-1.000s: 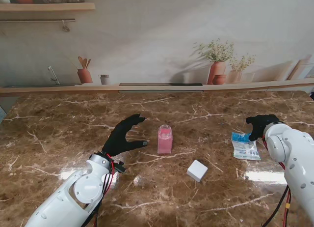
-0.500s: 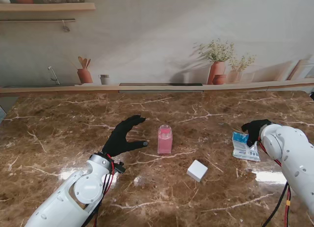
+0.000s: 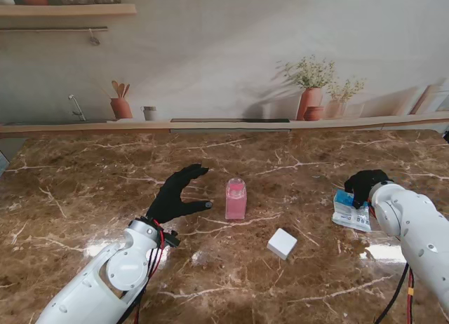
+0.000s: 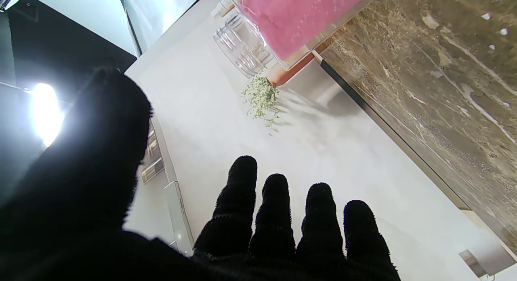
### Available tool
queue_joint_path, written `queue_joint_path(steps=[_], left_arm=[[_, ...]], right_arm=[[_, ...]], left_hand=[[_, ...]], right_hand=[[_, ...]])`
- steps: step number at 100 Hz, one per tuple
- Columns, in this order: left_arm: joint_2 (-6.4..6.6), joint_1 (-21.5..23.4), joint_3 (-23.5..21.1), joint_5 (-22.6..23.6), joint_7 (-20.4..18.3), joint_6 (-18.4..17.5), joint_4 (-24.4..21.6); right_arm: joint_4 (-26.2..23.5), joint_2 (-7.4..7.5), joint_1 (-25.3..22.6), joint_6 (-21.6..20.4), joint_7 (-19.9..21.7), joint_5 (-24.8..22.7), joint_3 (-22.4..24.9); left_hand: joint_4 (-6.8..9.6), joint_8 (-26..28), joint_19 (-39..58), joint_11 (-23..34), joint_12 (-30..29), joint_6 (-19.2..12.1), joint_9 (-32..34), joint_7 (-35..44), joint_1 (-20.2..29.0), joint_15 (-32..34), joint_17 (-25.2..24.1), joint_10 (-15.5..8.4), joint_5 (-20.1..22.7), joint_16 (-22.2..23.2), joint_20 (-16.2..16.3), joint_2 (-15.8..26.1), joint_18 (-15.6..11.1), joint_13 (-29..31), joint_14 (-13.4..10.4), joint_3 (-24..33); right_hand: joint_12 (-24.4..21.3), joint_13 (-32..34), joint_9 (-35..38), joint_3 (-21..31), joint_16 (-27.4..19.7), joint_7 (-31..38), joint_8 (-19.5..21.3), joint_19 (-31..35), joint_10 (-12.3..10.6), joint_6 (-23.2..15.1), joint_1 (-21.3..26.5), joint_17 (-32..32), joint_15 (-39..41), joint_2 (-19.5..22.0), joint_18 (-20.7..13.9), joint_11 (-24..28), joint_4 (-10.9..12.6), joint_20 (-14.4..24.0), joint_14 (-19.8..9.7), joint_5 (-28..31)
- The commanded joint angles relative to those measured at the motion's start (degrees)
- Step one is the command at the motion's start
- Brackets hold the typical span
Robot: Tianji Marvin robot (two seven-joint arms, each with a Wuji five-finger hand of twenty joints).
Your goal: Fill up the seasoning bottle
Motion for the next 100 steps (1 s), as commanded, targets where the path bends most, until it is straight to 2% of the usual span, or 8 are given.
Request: queue_joint_path(steps=[1, 7, 17, 25, 53, 72, 84, 100], left_arm=[[-0.13, 0.1, 0.2, 0.2, 0.3, 0.3, 0.0], [-0.12, 0.1, 0.3, 0.2, 0.3, 0.2, 0.0], [-0.09, 0.0, 0.3, 0.2, 0.1, 0.1, -0.1], [-0.06, 0.0, 0.3, 0.1, 0.0, 0.1, -0.1], [0.23, 0.3, -0.1, 0.7, -0.6, -0.1, -0.9], [0.57, 0.9, -0.6, 1.2, -1.3, -0.1, -2.1], [0.81, 1.4, -1.0, 1.4, -1.9, 0.0, -3.1], [1.04, 1.9, -1.3, 1.1, -2.9, 0.3, -4.6]], right_arm=[[0.7, -0.44, -1.7, 0.3, 1.5, 0.7, 0.6], [0.8, -0.71, -2.2, 0.4, 0.3, 1.6, 1.2], [0.6, -1.40, -3.2, 0.8, -1.5, 3.9, 2.7], [0.0, -1.86, -4.1, 0.9, -3.0, 5.0, 4.0], [-8.1, -3.06, -9.4, 0.0, -5.5, 4.3, 10.8], [-16.5, -4.08, -13.0, -0.8, -5.4, 4.7, 14.9], [-22.6, -4.59, -15.4, -1.4, -4.2, 5.4, 17.0], [-30.6, -5.28, -18.3, -1.6, -3.3, 6.1, 18.7]], left_hand=[[1.51, 0.2, 0.2, -0.8, -0.3, 0.1, 0.8, 0.0, 1.0, -0.1, -0.3, -0.1, 1.2, -0.7, -0.8, 1.4, -2.6, 1.5, -0.9, 0.8], [1.49, 0.2, 0.2, -0.8, -0.3, 0.0, 0.8, 0.0, 1.0, -0.1, -0.3, -0.2, 1.2, -0.7, -0.8, 1.6, -2.6, 1.4, -0.9, 0.8], [1.48, 0.2, 0.1, -0.8, -0.3, -0.1, 0.8, 0.1, 1.0, -0.1, -0.3, -0.3, 1.3, -0.7, -0.8, 1.7, -2.6, 1.5, -1.0, 0.7], [1.49, 0.3, 0.1, -0.8, -0.4, -0.1, 0.8, 0.2, 1.1, -0.1, -0.3, -0.2, 1.3, -0.7, -0.8, 1.9, -2.6, 1.4, -0.9, 0.7], [1.52, 0.5, 0.0, -0.9, -0.4, -0.1, 0.8, 0.5, 1.4, -0.1, -0.4, -0.2, 1.2, -0.7, -0.7, 2.3, -2.3, 1.5, -0.7, 0.4], [1.60, 0.5, 0.5, -0.9, -0.4, 0.1, 0.9, 0.6, 1.6, -0.1, -0.2, 0.0, 1.1, -0.6, -0.3, 2.3, -1.6, 1.6, -0.4, 0.2], [1.65, 0.5, 2.5, -0.9, -0.4, 0.3, 1.1, 0.6, 1.6, 0.2, -0.4, 0.2, 1.1, -0.4, 1.0, 2.5, -0.7, 1.6, 0.3, 0.1], [1.71, 0.5, 7.2, -1.1, -0.5, 0.6, 1.3, 0.5, 1.5, 0.5, -0.5, 0.5, 1.1, 0.0, 3.7, 2.4, 1.2, 2.1, 1.1, 0.1]], right_hand=[[-7.9, 5.0, 3.8, 0.9, -5.5, 4.7, 4.6, 2.4, 1.0, -5.0, 6.2, 2.2, -6.3, 2.5, 0.4, -5.1, 1.0, 0.5, 1.1, 4.2], [-11.0, 12.0, 8.6, 2.0, -7.8, 6.4, 6.6, 4.3, 1.4, -4.8, 8.1, 6.3, -9.2, 4.1, 2.2, -6.2, 2.2, 0.2, 3.2, 5.2], [-4.3, 26.4, 20.4, 4.7, -4.0, 12.9, 5.8, 11.7, 2.2, -2.0, 11.9, 16.1, -5.0, 2.8, 3.4, -7.6, 3.3, -0.1, 3.4, 6.0], [3.1, 32.8, 24.8, 5.2, 1.2, 16.9, 5.6, 16.6, -0.8, -1.2, 15.8, 21.4, 2.4, 2.9, 2.6, 0.8, 3.7, 0.3, 2.5, 8.7], [14.0, 32.2, 22.5, 4.8, 14.1, 17.9, 5.9, 23.1, -2.4, -1.4, 20.1, 22.9, 20.0, 5.3, 2.8, 8.7, 4.4, 1.6, 4.1, 6.7], [15.7, 31.9, 23.1, 4.6, 16.6, 11.5, 1.7, 23.7, -1.9, 0.3, 21.0, 22.8, 23.3, 6.0, 3.1, 8.4, 4.6, 2.1, 4.2, 5.3], [17.6, 32.3, 24.5, 4.1, 17.9, 7.9, -4.4, 24.1, -1.1, 1.4, 21.7, 22.8, 24.8, 7.0, 3.3, 7.8, 4.7, 2.5, 4.4, 10.9], [18.6, 32.6, 25.2, 4.4, 18.4, 8.1, -4.7, 24.2, -0.6, 1.9, 22.1, 22.9, 25.3, 7.1, 3.3, 7.6, 4.8, 2.6, 4.7, 13.1]])
